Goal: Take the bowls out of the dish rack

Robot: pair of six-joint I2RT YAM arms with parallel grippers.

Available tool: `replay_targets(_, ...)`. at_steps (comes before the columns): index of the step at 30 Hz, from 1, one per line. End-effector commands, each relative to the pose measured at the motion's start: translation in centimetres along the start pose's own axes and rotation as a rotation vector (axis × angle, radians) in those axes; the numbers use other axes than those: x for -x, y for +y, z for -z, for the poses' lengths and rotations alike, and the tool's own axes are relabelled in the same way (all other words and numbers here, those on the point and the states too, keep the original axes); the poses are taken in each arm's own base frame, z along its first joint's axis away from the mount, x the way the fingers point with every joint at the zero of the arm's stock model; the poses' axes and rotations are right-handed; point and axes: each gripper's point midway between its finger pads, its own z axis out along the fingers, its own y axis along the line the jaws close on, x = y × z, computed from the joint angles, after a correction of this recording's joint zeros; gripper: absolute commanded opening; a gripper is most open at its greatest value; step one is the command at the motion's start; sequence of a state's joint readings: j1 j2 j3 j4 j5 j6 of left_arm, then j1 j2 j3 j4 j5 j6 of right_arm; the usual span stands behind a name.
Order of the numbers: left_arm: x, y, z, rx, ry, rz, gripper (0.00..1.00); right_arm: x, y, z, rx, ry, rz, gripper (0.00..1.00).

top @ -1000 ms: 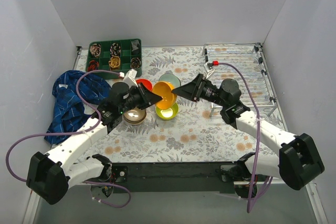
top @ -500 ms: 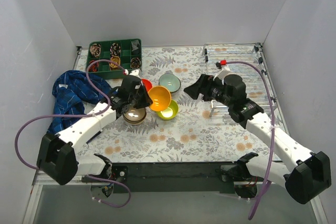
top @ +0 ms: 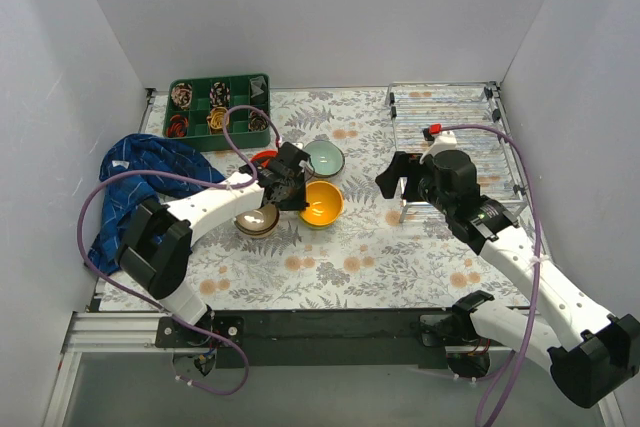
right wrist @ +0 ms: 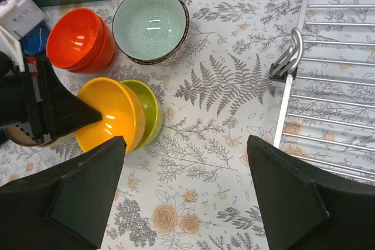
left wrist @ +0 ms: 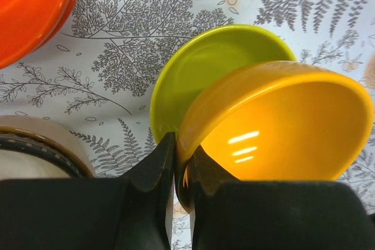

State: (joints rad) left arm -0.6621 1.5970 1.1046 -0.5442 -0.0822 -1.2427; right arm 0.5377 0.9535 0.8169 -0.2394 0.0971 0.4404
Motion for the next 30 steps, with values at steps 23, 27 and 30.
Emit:
replay_targets(23, 5.7, 2.0, 15.6, -0.032, -0.424, 0.147, 0.98, 5.6, -3.4, 2.8, -0.228, -0.134, 0.201, 0.93)
replay_targets(27, 5.1, 5.6, 21.5, -0.005, -0.579, 0.202, 0.98, 6.4, -5.3, 5.7, -0.323, -0.185, 0.219, 0.94)
replay_targets(30, 4.2, 8.5, 24.0, 0.051, -0.652, 0.238, 0.98, 6.6, -6.1, 8.2, -0.354, -0.238, 0.22, 0.94)
